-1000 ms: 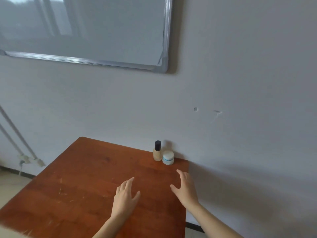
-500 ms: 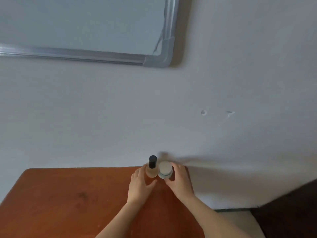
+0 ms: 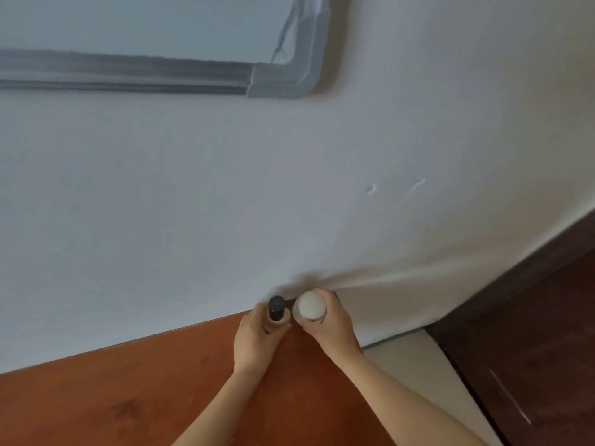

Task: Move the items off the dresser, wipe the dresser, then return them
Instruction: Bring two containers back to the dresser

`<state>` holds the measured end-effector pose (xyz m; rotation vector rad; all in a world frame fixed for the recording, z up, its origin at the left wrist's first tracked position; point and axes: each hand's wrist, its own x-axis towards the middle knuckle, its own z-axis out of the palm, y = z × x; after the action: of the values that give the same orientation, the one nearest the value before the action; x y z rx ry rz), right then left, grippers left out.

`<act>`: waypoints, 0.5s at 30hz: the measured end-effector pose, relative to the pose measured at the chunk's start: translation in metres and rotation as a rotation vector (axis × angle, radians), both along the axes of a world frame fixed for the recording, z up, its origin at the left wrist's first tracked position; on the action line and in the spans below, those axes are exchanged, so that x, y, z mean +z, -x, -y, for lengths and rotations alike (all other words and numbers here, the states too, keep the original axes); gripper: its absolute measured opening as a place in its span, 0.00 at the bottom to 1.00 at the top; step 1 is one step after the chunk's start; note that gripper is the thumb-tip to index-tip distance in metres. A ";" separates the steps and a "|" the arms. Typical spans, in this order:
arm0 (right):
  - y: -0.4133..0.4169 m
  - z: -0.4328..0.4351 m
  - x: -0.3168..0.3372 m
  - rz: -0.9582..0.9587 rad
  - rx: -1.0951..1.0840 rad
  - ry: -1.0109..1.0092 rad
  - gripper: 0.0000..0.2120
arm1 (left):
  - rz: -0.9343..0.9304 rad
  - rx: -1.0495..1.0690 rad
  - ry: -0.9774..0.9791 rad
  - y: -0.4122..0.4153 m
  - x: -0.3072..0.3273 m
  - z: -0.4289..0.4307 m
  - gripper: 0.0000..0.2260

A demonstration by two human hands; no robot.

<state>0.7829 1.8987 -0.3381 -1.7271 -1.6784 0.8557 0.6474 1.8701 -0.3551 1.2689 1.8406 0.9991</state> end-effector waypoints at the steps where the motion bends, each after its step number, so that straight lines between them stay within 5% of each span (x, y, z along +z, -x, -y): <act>1: -0.010 0.005 0.004 -0.006 -0.030 0.002 0.21 | 0.004 0.002 0.004 -0.007 0.005 0.003 0.12; 9: -0.150 0.093 0.041 0.009 -0.339 -0.025 0.25 | -0.015 -0.334 -0.014 -0.117 0.050 0.046 0.07; 15: -0.282 0.246 0.070 0.017 -0.701 -0.153 0.26 | -0.007 -0.686 -0.090 -0.261 0.084 0.136 0.04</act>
<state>1.0653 1.6526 -0.2682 -2.0079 -0.9843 0.3719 0.9083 1.7340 -0.2710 1.7825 1.2140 0.6909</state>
